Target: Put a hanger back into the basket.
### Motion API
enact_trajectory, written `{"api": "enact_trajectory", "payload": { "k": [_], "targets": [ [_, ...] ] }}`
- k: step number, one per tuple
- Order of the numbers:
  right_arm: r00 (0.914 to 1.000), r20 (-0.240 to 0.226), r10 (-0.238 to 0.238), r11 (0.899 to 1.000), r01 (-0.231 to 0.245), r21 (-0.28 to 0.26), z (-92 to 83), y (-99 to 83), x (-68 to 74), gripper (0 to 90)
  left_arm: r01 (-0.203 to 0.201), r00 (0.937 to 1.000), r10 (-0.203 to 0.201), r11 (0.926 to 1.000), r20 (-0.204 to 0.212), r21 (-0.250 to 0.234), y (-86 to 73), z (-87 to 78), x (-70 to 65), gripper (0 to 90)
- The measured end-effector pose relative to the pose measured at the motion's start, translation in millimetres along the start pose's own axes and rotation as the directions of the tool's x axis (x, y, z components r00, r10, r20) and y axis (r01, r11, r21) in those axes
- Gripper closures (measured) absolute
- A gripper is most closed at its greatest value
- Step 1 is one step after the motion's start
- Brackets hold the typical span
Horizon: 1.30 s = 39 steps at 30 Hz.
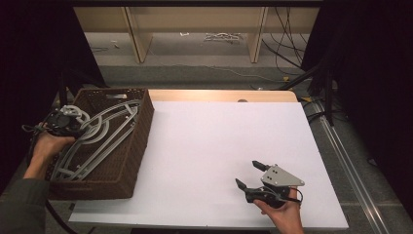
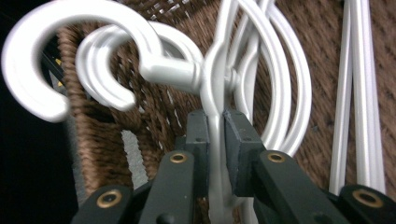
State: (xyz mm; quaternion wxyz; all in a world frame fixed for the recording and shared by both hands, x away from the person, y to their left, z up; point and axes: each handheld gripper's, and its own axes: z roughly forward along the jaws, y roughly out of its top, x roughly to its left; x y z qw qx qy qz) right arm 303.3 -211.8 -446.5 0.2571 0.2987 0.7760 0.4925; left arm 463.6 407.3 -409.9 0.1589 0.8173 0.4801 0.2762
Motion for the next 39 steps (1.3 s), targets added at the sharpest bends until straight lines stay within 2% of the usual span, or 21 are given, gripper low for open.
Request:
{"api": "enact_trajectory", "payload": {
  "k": [2, 3, 4, 8, 9, 10, 13, 17, 18, 20, 23, 25, 26, 27, 30, 34, 36, 38, 39],
  "targets": [
    [1.0, -0.006, -0.004, 1.0, 0.004, 0.012, -0.3, 0.3, -0.2, 21.6, 0.01, 0.9999, -0.01, 0.9999, 0.011, -0.004, -1.6, 0.8, 2.2, 81.0],
    [0.9999, -0.011, -0.004, 1.0, 0.005, 0.015, -0.2, 0.1, 0.2, 21.6, 0.034, 0.9994, -0.034, 0.9994, 0.011, -0.005, -2.5, 1.0, 1.4, 80.5],
    [1.0, -0.004, -0.007, 1.0, 0.007, 0.004, 0.1, -0.1, 0.4, 21.6, 0.02, 0.9995, -0.02, 0.9998, 0.023, -0.001, -2.3, 2.1, 3.1, 78.5],
    [1.0, -0.007, -0.002, 1.0, 0.002, 0.013, -0.8, 0.2, -0.3, 21.6, 0.053, 0.9985, -0.053, 0.9983, 0.012, -0.025, -1.7, 0.5, 1.0, 71.8],
    [0.9999, -0.011, -0.001, 1.0, 0.001, 0.014, -0.5, -0.2, -0.3, 21.6, 0.057, 0.9983, -0.057, 0.9979, 0.005, -0.029, -1.1, -0.9, 1.8, 67.8],
    [1.0, -0.008, -0.001, 1.0, 0.001, 0.014, -1.0, 0.2, -0.3, 21.6, 0.08, 0.9968, -0.08, 0.996, -0.002, -0.04, -1.3, -2.9, 1.9, 64.2],
    [1.0, -0.006, -0.002, 1.0, 0.002, 0.011, -0.6, 0.2, -0.3, 21.6, 0.096, 0.9952, -0.097, 0.9932, -0.012, -0.065, 0.3, -8.9, 3.8, 57.8],
    [1.0, 0.001, -0.002, 1.0, 0.002, 0.0, -0.3, 0.5, -0.1, 21.6, 0.158, 0.9867, -0.161, 0.9805, -0.02, -0.116, 2.5, -18.6, 1.5, 49.6],
    [1.0, -0.004, -0.003, 1.0, 0.003, 0.007, -0.8, 0.6, -0.2, 21.6, 0.159, 0.9869, -0.161, 0.9791, -0.008, -0.127, 3.9, -21.7, 1.4, 48.3],
    [1.0, -0.008, -0.003, 1.0, 0.003, 0.015, -0.9, 0.2, -0.1, 21.6, 0.183, 0.9826, -0.185, 0.9713, -0.004, -0.152, 5.7, -27.6, -1.7, 45.6],
    [1.0, 0.001, -0.001, 1.0, 0.001, 0.001, -0.6, 0.5, -0.3, 21.6, 0.196, 0.9796, -0.201, 0.9627, -0.008, -0.186, 7.5, -35.9, -7.1, 42.5],
    [1.0, -0.001, -0.001, 1.0, 0.001, 0.004, -0.6, 0.1, -0.1, 21.6, 0.2, 0.9793, -0.202, 0.9578, 0.009, -0.207, 8.1, -40.3, -12.1, 41.0],
    [1.0, 0.0, -0.003, 1.0, 0.003, 0.004, -0.8, 0.2, -0.3, 21.6, 0.212, 0.9769, -0.212, 0.9507, 0.024, -0.226, 8.0, -43.5, -15.2, 40.8],
    [1.0, -0.001, -0.007, 1.0, 0.007, 0.005, -1.5, 0.8, -0.8, 21.6, 0.213, 0.9768, -0.212, 0.9491, 0.029, -0.232, 8.1, -45.6, -16.5, 40.0],
    [1.0, -0.001, -0.003, 1.0, 0.003, 0.003, -0.6, 0.2, -0.3, 21.6, 0.232, 0.9727, -0.225, 0.9364, 0.058, -0.263, 8.6, -51.7, -23.8, 38.5],
    [1.0, -0.001, -0.007, 1.0, 0.007, 0.001, -1.5, 1.1, -0.4, 21.6, 0.238, 0.9709, -0.219, 0.9266, 0.097, -0.291, 8.9, -60.7, -34.2, 37.2],
    [1.0, -0.001, -0.001, 1.0, 0.001, 0.004, -0.7, 0.1, -0.2, 21.6, 0.257, 0.9653, -0.228, 0.9131, 0.127, -0.316, 10.1, -64.6, -41.1, 35.7],
    [1.0, -0.002, -0.005, 1.0, 0.005, 0.003, -1.5, 1.0, -0.2, 21.6, 0.259, 0.9648, -0.227, 0.9102, 0.132, -0.323, 10.5, -66.3, -43.4, 34.4],
    [1.0, -0.004, -0.006, 1.0, 0.006, 0.002, -1.2, 1.1, 0.0, 21.6, 0.262, 0.9637, -0.227, 0.9037, 0.14, -0.338, 11.6, -70.9, -51.2, 33.7]
  ]
}}
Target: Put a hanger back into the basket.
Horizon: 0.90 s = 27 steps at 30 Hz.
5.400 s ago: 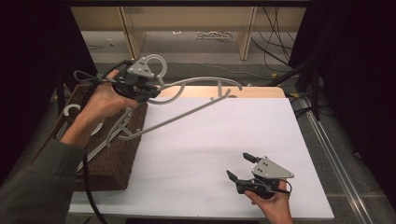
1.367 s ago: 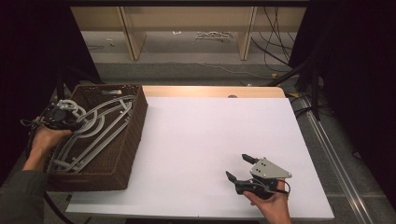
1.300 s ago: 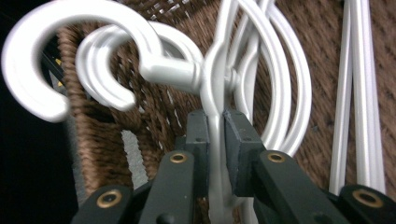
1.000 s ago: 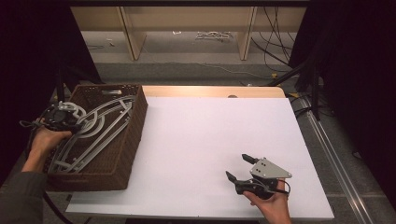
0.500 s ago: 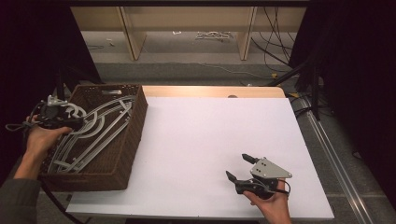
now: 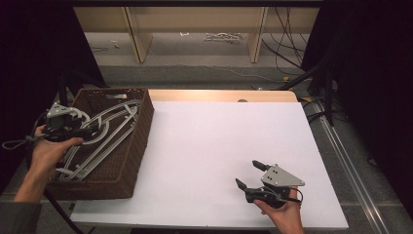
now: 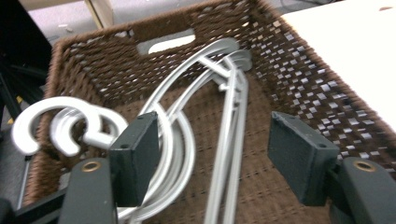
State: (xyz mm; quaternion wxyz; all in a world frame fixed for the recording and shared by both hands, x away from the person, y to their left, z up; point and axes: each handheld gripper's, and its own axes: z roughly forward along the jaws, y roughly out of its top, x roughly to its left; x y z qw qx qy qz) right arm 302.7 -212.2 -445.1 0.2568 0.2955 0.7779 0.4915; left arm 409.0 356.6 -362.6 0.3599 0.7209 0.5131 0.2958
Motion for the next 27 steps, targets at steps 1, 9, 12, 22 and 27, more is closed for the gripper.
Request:
{"api": "enact_trajectory", "payload": {
  "k": [1, 9, 12, 22, 27],
  "targets": [
    [1.0, -0.001, 0.0, 1.0, 0.0, 0.003, 0.1, -0.2, 0.1, 21.6, 0.007, 1.0, -0.007, 0.9998, 0.0, -0.016, 0.0, -0.9, -3.9, 33.7],
    [1.0, -0.002, 0.002, 1.0, -0.002, 0.004, -0.4, -0.2, 0.2, 21.6, 0.032, 0.998, -0.027, 0.9956, 0.058, -0.088, -0.4, -5.5, -36.8, 30.4],
    [1.0, -0.001, -0.001, 1.0, 0.001, 0.001, -0.1, -0.2, -0.1, 21.6, 0.018, 0.9962, -0.01, 0.9952, 0.086, -0.096, -1.9, -5.5, -48.4, 29.6],
    [1.0, -0.001, 0.001, 1.0, -0.001, 0.003, -0.6, -0.1, 0.0, 21.6, 0.007, 0.9899, 0.012, 0.9915, 0.142, -0.13, -2.5, -6.9, -71.6, 26.9],
    [1.0, -0.001, -0.002, 1.0, 0.002, 0.001, -0.6, 0.1, 0.0, 21.6, 0.01, 0.9856, 0.017, 0.9878, 0.168, -0.156, -3.3, -7.8, -79.3, 26.8]
  ]
}}
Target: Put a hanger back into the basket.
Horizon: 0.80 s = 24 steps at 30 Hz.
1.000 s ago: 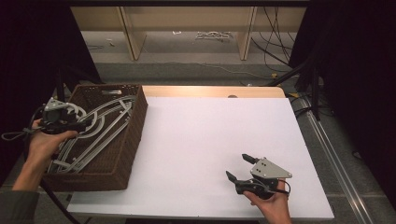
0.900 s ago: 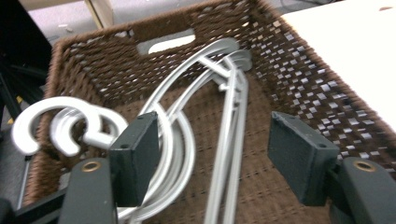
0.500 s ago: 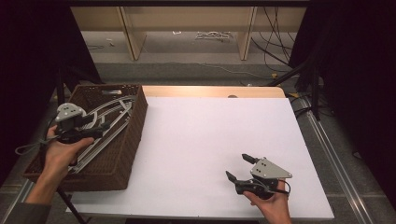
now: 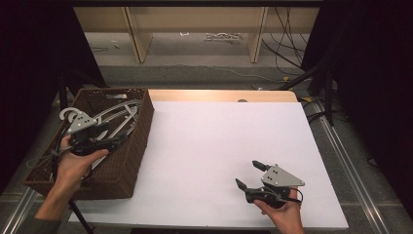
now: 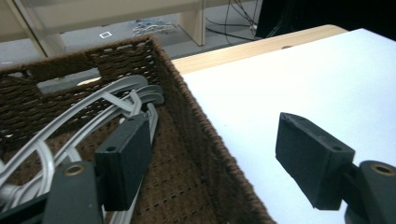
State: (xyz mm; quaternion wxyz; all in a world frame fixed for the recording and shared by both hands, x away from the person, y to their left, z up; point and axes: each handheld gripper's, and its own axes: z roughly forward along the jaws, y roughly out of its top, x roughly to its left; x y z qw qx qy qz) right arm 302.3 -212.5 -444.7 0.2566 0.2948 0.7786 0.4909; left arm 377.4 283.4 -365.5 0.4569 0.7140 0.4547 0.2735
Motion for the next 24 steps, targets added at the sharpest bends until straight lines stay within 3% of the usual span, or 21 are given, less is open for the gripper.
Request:
{"api": "enact_trajectory", "payload": {
  "k": [11, 13, 24],
  "targets": [
    [1.0, 0.0, 0.0, 1.0, 0.0, -0.001, 0.0, 0.0, -0.1, 21.6, -0.005, 0.9978, 0.008, 0.9993, 0.066, -0.038, 0.3, 3.4, -21.9, 26.4],
    [1.0, -0.002, 0.004, 1.0, -0.004, 0.003, 0.0, -0.4, 0.2, 21.6, -0.023, 0.997, 0.026, 0.9989, 0.073, -0.04, 0.9, 3.9, -27.2, 26.3],
    [1.0, -0.007, 0.001, 1.0, -0.001, 0.0, -0.1, 0.0, -0.2, 21.4, -0.071, 0.9853, 0.08, 0.9954, 0.151, -0.063, 0.8, 9.2, -56.6, 20.9]
  ]
}}
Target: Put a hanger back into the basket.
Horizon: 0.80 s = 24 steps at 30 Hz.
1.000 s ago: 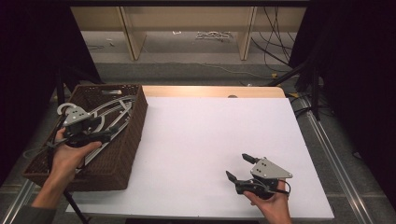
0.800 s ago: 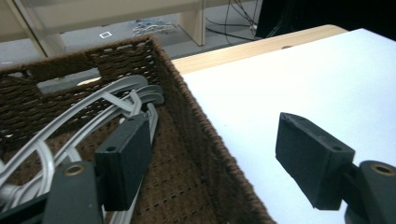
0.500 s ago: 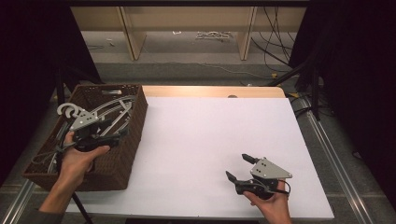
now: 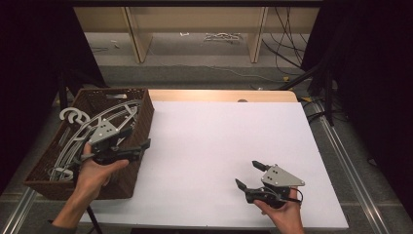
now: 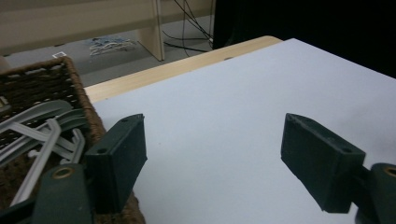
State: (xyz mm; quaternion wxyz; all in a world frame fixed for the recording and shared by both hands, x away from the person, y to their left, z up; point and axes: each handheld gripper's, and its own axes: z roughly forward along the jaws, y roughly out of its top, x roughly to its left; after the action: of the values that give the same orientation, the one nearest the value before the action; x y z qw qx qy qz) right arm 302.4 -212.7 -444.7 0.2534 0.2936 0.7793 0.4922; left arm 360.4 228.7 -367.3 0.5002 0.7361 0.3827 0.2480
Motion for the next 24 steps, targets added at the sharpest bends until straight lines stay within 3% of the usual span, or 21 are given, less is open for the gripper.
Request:
{"api": "enact_trajectory", "payload": {
  "k": [4, 17, 24],
  "targets": [
    [1.0, 0.0, 0.003, 1.0, -0.003, -0.002, -0.3, 0.1, -0.3, 21.3, -0.041, 0.9981, 0.041, 0.9992, 0.045, -0.001, -2.0, 6.8, -11.4, 18.4],
    [1.0, -0.004, 0.004, 1.0, -0.004, -0.015, 0.2, 0.7, 0.0, 21.2, -0.037, 0.9911, 0.039, 0.9991, 0.127, -0.023, -10.3, 16.3, -41.8, 16.4],
    [0.9999, -0.012, 0.005, 1.0, -0.006, -0.011, 0.6, 1.7, -1.0, 21.2, -0.041, 0.9877, 0.045, 0.9986, 0.15, -0.034, -15.9, 16.4, -52.4, 16.3]
  ]
}}
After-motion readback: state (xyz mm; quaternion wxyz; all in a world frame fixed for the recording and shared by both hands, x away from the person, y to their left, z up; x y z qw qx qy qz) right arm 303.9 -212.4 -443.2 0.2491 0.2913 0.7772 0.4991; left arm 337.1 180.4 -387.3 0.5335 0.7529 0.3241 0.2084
